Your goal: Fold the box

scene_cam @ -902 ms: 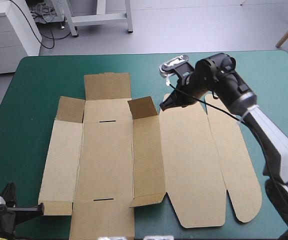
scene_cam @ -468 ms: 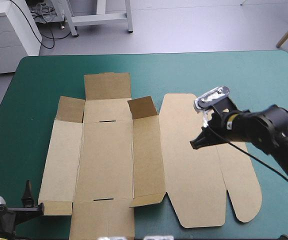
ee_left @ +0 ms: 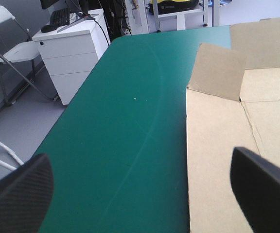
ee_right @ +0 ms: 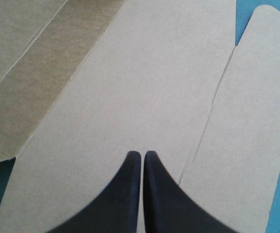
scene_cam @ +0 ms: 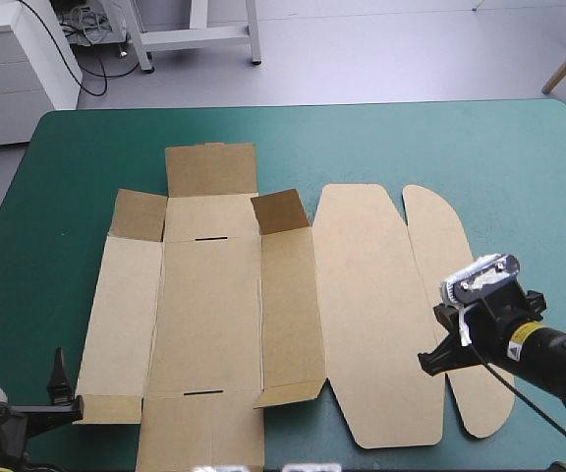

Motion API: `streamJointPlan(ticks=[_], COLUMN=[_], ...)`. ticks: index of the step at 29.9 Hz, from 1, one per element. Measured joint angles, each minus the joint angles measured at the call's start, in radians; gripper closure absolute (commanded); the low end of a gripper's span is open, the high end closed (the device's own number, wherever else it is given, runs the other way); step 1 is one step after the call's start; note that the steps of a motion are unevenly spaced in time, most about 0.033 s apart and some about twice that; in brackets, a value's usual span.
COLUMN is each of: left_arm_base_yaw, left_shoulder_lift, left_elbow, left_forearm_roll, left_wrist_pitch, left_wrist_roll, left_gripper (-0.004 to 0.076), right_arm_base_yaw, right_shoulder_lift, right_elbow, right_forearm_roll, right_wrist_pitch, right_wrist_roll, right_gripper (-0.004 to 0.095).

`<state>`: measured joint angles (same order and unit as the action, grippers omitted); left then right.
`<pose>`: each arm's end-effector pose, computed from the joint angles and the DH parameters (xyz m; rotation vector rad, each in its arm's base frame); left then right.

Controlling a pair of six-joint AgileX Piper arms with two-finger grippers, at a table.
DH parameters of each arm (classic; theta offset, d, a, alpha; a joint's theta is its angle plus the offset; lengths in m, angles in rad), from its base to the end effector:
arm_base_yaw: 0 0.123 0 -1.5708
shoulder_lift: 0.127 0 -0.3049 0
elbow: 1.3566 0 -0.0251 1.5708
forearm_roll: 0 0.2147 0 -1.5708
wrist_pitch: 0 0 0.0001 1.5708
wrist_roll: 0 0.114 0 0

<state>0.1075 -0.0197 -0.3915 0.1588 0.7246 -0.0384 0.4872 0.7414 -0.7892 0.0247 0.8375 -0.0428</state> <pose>-0.0171 0.0102 0.2555 -0.0993 1.7925 0.2290 0.0868 0.0484 0.3358 -0.5901 2.2093 0.2627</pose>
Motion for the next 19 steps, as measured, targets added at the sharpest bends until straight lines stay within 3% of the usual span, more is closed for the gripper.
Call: streamJointPlan(ticks=[4, 19], left_arm_base_yaw=[0.0, 0.0], left_shoulder_lift=[0.072, 0.604], left_elbow=[-0.058, -0.345], left_forearm_roll=[0.005, 0.064], left_wrist_pitch=[-0.011, -0.019], left_wrist_roll=[0.0, -0.011], left_gripper=[0.0, 0.0], right_arm_base_yaw=[0.0, 0.0], right_shoulder_lift=[-0.075, -0.454], right_elbow=[0.068, 0.218], right_forearm_roll=[-0.014, -0.013], right_wrist_pitch=[-0.015, -0.02], right_wrist_roll=[0.001, 0.056], right_gripper=[0.0908, 0.0908])
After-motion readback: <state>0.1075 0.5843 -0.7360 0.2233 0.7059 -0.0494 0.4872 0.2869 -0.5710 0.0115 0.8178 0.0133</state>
